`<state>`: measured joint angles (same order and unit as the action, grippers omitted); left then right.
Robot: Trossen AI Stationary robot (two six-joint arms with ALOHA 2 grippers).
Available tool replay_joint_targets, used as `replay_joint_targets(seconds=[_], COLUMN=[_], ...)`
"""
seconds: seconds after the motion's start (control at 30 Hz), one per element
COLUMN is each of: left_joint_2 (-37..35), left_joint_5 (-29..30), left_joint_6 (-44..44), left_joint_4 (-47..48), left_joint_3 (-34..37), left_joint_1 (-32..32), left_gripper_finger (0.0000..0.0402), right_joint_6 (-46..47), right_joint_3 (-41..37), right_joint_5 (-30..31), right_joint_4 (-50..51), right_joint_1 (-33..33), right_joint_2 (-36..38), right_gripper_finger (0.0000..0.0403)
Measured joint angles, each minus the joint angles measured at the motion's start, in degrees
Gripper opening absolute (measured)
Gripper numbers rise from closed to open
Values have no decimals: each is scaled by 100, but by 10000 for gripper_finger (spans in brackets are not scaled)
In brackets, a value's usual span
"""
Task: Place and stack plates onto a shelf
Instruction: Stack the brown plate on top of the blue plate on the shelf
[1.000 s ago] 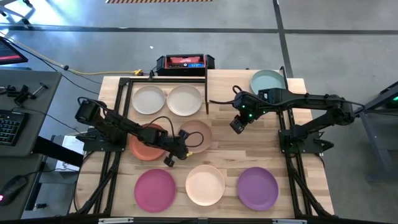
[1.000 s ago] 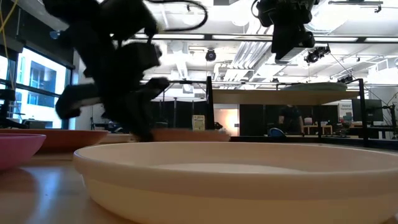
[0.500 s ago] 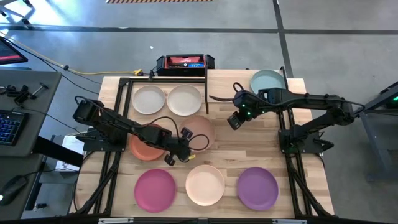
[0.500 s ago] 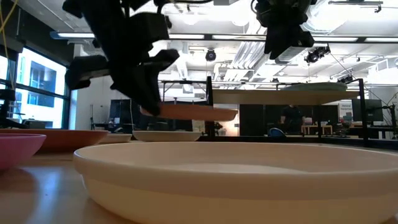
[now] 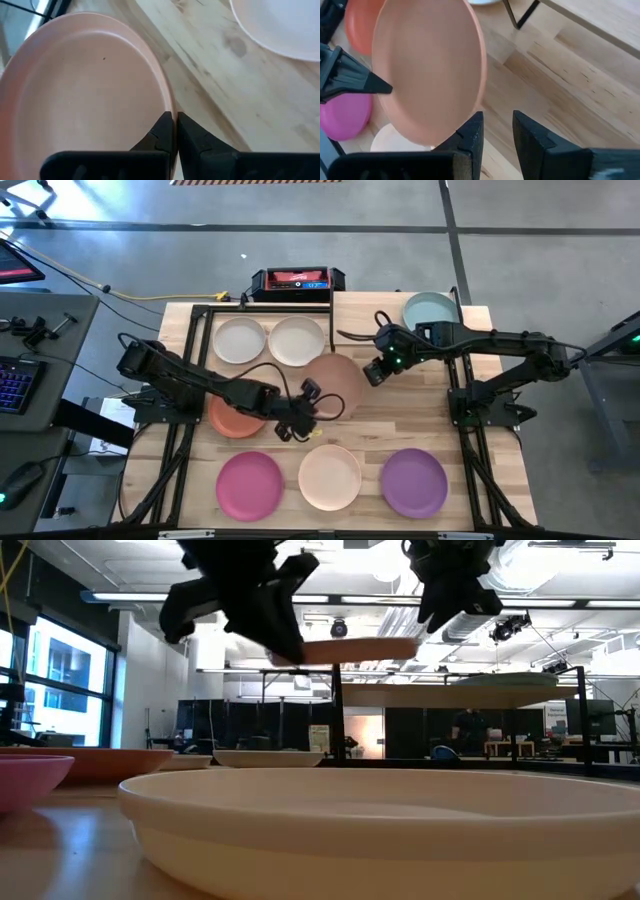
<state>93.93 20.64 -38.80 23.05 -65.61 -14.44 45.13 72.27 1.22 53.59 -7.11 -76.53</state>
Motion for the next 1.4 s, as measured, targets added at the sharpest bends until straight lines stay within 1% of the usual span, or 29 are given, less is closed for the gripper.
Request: replay_joint_targets(seconds=[0.13, 0.27, 0.53, 0.67, 0.87, 1.0, 1.17, 1.23, 1.3, 1.4], left_joint_2=[0, 0, 0, 0, 0, 0, 0, 0, 0, 0], left_joint_5=[25, 132, 300, 510, 525, 561, 560, 567, 567, 574], left_joint_6=[-231, -256, -534, -543, -542, -536, -501, -497, -493, -489], left_joint_4=[-26, -20, -25, -93, -117, -243, -260, -274, -274, -299], left_joint_3=[-194, -292, -301, -301, -301, -301, -301, -301, -301, -301], left_joint_1=[2, 14, 22, 22, 22, 22, 22, 22, 22, 22], left_gripper_finger=[1, 1, 1, 1, 1, 1, 1, 1, 2, 11], right_joint_6=[4, -7, 3, 83, 140, 137, 140, 140, 157, 152], right_joint_3=[0, 0, 0, 0, 0, 0, 0, 0, 0, 0], right_joint_5=[33, 67, 130, 204, 220, 237, 242, 242, 244, 260], right_joint_4=[-177, -266, -293, -300, -298, -298, -300, -304, -304, -313], right_joint_1=[0, 0, 0, 0, 0, 0, 0, 0, -2, 0], right_joint_2=[0, 0, 0, 0, 0, 0, -2, -2, -2, -2], right_gripper_finger=[83, 83, 83, 83, 81, 60, 11, 5, 8, 4])
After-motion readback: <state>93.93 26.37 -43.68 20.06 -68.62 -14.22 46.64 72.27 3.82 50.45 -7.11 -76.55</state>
